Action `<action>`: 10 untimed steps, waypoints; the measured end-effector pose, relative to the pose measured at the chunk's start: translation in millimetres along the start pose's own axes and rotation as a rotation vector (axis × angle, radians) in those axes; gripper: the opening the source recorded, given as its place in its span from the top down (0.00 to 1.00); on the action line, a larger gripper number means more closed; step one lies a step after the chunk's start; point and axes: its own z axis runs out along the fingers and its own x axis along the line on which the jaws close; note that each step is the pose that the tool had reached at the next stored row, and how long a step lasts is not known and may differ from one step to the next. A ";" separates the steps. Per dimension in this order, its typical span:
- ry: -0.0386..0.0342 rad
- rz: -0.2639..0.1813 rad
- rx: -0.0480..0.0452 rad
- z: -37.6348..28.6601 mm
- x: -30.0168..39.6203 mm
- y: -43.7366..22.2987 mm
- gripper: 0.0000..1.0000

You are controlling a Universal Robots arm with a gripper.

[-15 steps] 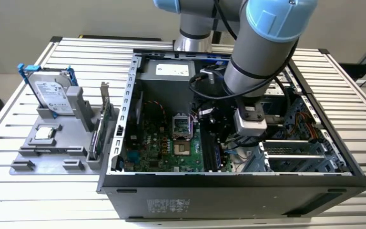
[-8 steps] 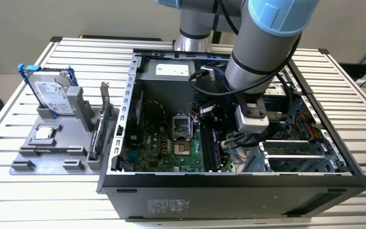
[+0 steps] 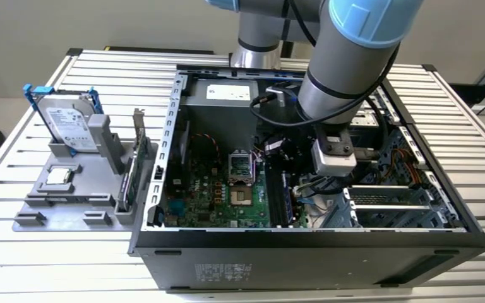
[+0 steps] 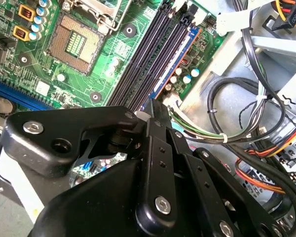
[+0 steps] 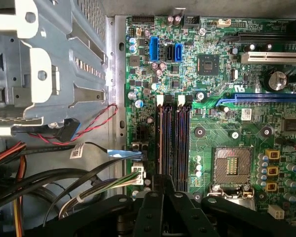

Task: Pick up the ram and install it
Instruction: 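Press down the ram until it locks into place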

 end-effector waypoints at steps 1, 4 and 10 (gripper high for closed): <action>0.0000 0.000 0.0000 0.0 0.0 0.0 1.00; 0.0000 0.000 0.0001 0.0 0.0 0.0 1.00; -0.0007 -0.023 -0.0010 0.2 -0.2 0.1 1.00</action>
